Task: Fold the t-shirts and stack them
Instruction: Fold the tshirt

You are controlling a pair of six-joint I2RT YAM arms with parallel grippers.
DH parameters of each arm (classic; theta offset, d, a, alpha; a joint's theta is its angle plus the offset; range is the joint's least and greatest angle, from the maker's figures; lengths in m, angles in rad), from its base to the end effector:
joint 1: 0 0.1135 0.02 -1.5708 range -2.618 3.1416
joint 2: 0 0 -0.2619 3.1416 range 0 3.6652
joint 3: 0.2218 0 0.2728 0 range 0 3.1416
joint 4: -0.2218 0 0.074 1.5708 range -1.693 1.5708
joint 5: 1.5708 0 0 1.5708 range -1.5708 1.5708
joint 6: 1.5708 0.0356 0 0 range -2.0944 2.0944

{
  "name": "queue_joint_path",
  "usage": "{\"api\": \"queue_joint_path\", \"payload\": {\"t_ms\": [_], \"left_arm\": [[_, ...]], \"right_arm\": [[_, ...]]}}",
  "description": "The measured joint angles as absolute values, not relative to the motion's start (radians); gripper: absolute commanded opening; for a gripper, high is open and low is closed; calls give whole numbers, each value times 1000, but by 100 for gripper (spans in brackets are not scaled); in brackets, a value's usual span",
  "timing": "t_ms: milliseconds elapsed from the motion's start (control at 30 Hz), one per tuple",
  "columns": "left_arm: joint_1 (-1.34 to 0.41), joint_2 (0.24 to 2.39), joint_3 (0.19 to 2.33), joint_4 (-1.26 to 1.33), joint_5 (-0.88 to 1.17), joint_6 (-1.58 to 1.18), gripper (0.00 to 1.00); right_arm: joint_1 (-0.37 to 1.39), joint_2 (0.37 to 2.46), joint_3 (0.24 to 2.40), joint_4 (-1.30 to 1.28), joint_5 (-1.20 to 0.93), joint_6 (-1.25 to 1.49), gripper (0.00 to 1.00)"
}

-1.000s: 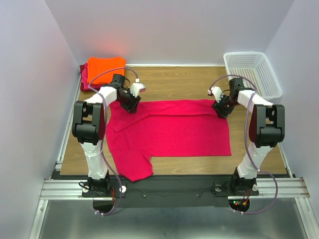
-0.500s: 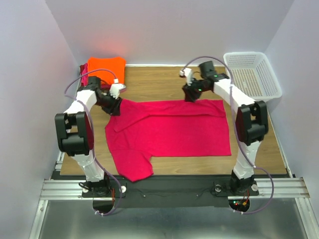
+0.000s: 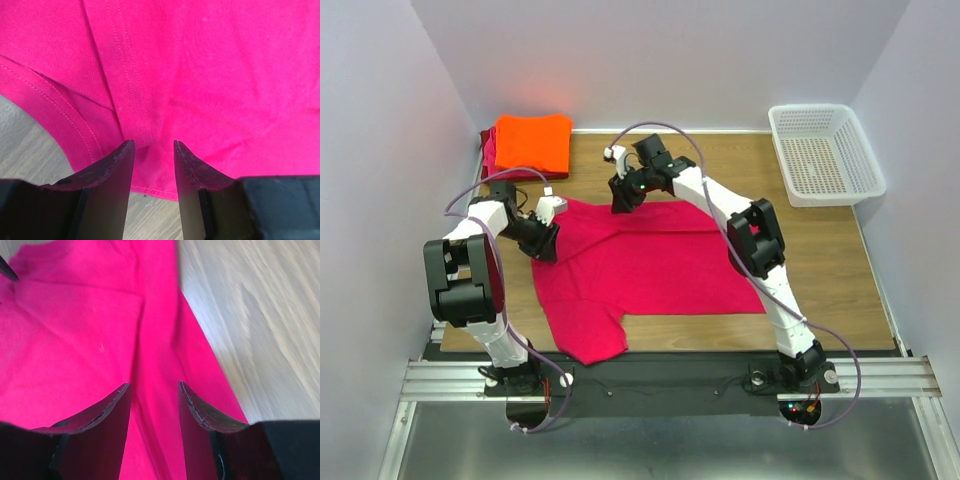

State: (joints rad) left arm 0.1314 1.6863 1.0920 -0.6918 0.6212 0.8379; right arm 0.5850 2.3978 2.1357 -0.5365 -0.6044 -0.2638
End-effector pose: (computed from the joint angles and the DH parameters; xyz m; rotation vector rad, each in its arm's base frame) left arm 0.3330 0.0231 0.1756 0.9932 2.3541 -0.5545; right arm 0.4535 0.3247 0.2058 -1.2312 2.0061 0.8704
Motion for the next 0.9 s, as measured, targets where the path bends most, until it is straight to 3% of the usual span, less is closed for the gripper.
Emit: {"api": "queue_joint_path", "payload": {"t_ms": [367,900], "left_arm": [[131,1687,1088,-646,625,821,42],[140,1688,1066,-626,625,813,43]], "right_arm": [[643,2549,2290,-466,-587,-170,49],[674,2611,2311,-381,-577,-99,47]]}}
